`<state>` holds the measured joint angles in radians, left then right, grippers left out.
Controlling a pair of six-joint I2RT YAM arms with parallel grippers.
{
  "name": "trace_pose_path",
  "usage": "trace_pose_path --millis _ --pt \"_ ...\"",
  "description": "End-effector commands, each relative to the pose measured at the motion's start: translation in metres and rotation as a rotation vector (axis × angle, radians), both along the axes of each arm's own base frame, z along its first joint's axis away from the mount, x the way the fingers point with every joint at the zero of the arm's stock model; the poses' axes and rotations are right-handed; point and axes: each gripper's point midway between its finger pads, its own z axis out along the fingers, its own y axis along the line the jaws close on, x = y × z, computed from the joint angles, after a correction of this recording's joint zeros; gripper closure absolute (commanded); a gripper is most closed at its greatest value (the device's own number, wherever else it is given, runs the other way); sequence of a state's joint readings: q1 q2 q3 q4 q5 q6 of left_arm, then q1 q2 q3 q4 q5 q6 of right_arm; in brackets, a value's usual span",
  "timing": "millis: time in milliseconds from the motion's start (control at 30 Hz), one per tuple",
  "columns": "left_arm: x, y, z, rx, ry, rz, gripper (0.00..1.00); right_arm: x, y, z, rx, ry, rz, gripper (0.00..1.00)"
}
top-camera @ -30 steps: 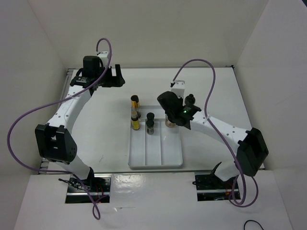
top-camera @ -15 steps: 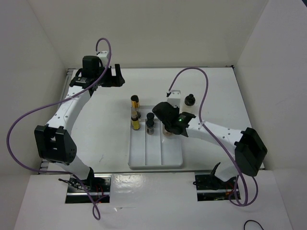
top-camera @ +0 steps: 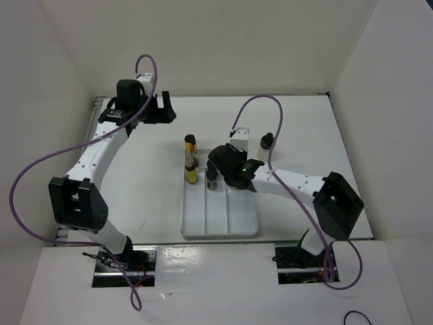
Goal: Organize the condiment bottles
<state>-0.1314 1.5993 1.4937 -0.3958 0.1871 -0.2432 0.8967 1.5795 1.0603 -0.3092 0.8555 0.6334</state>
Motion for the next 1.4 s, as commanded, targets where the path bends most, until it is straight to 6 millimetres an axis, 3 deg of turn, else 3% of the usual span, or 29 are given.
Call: trace_pose_path --millis 0,167,200,400,433,467,533,600,700,833,900,967,1000,1067,1100,1200,1267,1300,1367 --pt "-0.001 0.0 0.017 -0.027 -0.046 0.007 0.0 0.019 0.004 0.005 0.009 -0.065 -0.05 0.94" --pt "-0.001 0.0 0.017 -0.027 -0.046 0.007 0.0 0.025 0.005 0.0 -0.016 -0.046 -0.058 0.79" --pt "-0.001 0.0 0.017 -0.027 -0.046 0.007 0.0 0.023 0.004 -0.002 -0.017 -0.038 -0.064 0.68" --pt "0.001 0.0 0.009 -0.025 -0.028 0.007 0.0 0.02 -0.005 0.001 0.014 -0.035 -0.112 0.43" --pt "0.001 0.0 0.009 -0.025 -0.028 0.007 0.0 0.017 -0.009 0.003 0.014 -0.029 -0.117 0.32" --pt "0.002 0.0 0.013 -0.026 -0.037 0.007 0.0 0.015 -0.011 -0.001 0.007 -0.02 -0.121 0.28" --pt "0.004 0.0 0.009 -0.025 -0.028 0.007 0.0 0.012 -0.013 0.005 0.025 -0.017 -0.121 0.16" --pt "0.003 -0.002 0.01 -0.029 -0.027 0.0 0.0 0.009 -0.011 0.013 0.052 -0.013 -0.113 0.1" --pt "0.003 -0.002 0.01 -0.029 -0.027 0.0 0.0 0.009 -0.009 0.047 0.124 -0.055 -0.104 0.03" --pt "0.005 -0.004 0.01 -0.034 -0.028 -0.008 0.0 0.008 -0.015 0.118 0.223 -0.171 -0.096 0.01" --pt "0.005 -0.004 0.01 -0.034 -0.028 -0.008 0.0 0.017 -0.029 0.138 0.243 -0.205 -0.117 0.01" --pt "0.005 -0.004 0.01 -0.034 -0.028 -0.008 0.0 0.027 -0.043 0.144 0.235 -0.202 -0.137 0.01" --pt "0.005 -0.004 0.01 -0.034 -0.028 -0.008 0.0 0.039 -0.067 0.148 0.223 -0.214 -0.196 0.01" --pt "0.005 -0.005 0.011 -0.039 -0.027 -0.016 0.0 0.052 -0.088 0.137 0.192 -0.19 -0.241 0.01" --pt "0.005 -0.005 0.011 -0.039 -0.027 -0.016 0.0 0.062 -0.111 0.123 0.146 -0.16 -0.299 0.01" --pt "0.005 -0.005 0.011 -0.039 -0.027 -0.016 0.0 0.078 -0.141 0.101 0.081 -0.116 -0.385 0.01" --pt "0.005 -0.005 0.011 -0.039 -0.027 -0.016 0.0 0.082 -0.144 0.094 0.062 -0.101 -0.392 0.04" --pt "0.005 -0.005 0.011 -0.039 -0.027 -0.016 0.0 0.089 -0.146 0.088 0.05 -0.095 -0.398 0.11" --pt "0.005 -0.004 0.01 -0.034 -0.028 -0.008 0.0 0.094 -0.141 0.081 0.052 -0.084 -0.389 0.12"
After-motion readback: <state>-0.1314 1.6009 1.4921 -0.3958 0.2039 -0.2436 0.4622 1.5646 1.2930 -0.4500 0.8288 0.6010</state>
